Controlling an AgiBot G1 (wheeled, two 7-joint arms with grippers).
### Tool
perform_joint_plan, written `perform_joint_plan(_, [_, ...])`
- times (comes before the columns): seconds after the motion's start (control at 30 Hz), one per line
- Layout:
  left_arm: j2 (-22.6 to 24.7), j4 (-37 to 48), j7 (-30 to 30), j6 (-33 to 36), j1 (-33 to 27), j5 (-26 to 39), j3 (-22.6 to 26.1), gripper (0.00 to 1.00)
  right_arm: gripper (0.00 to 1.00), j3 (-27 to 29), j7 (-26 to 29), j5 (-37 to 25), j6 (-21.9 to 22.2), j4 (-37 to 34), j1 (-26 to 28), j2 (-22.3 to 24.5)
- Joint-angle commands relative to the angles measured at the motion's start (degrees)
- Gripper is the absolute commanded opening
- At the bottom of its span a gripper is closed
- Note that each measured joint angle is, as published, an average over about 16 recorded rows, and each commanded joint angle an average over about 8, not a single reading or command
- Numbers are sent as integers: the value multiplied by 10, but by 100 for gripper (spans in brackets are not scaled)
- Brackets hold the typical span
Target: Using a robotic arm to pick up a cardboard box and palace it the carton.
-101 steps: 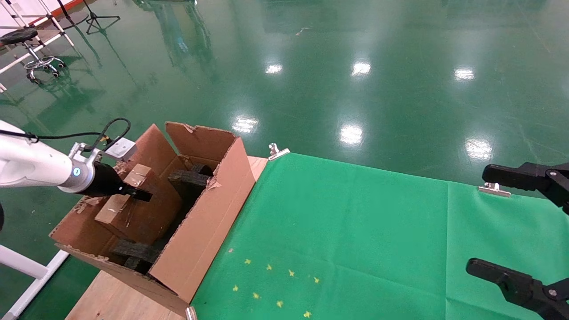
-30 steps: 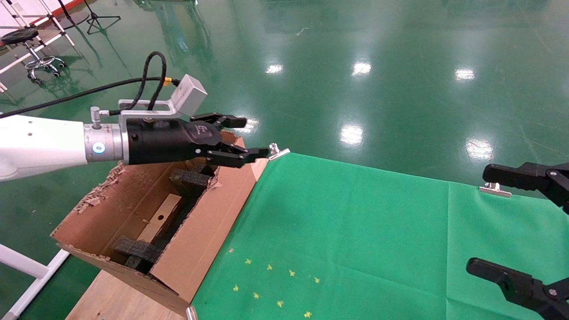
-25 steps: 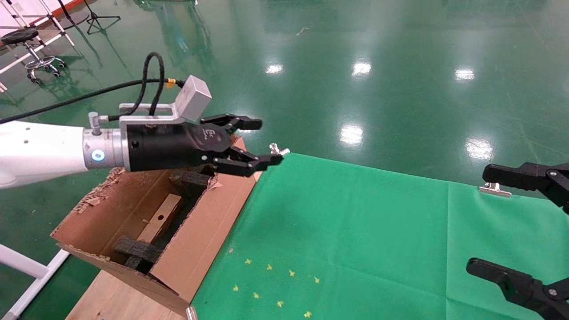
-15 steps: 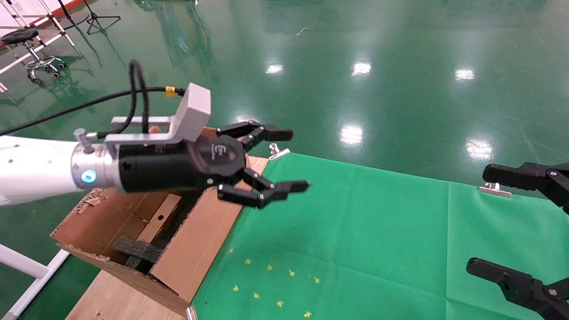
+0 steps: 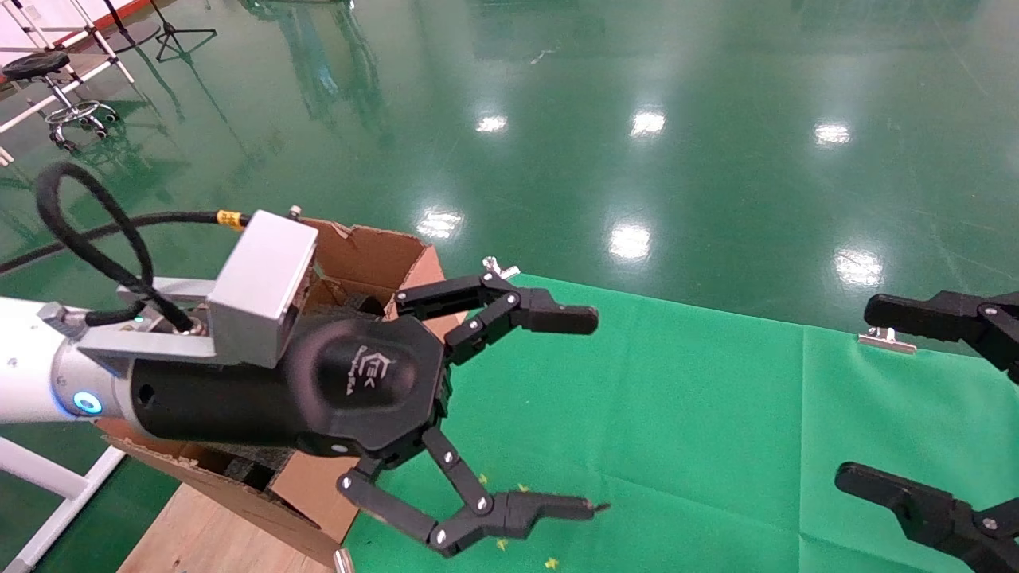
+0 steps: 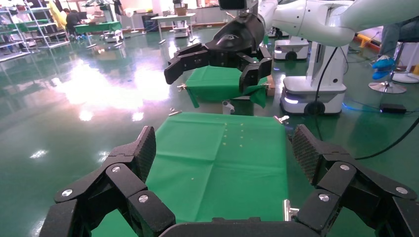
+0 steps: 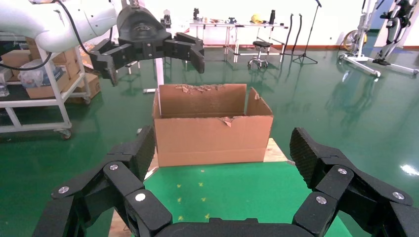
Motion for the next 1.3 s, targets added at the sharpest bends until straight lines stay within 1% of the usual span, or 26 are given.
perform_joint_plan(0.03, [-2, -13, 2, 5, 9, -13, -4, 100, 100, 0, 0, 0, 0, 0, 0, 0])
perform_joint_plan(1.3, [0, 4, 0, -2, -2, 4, 1, 100, 100, 0, 0, 0, 0, 0, 0, 0])
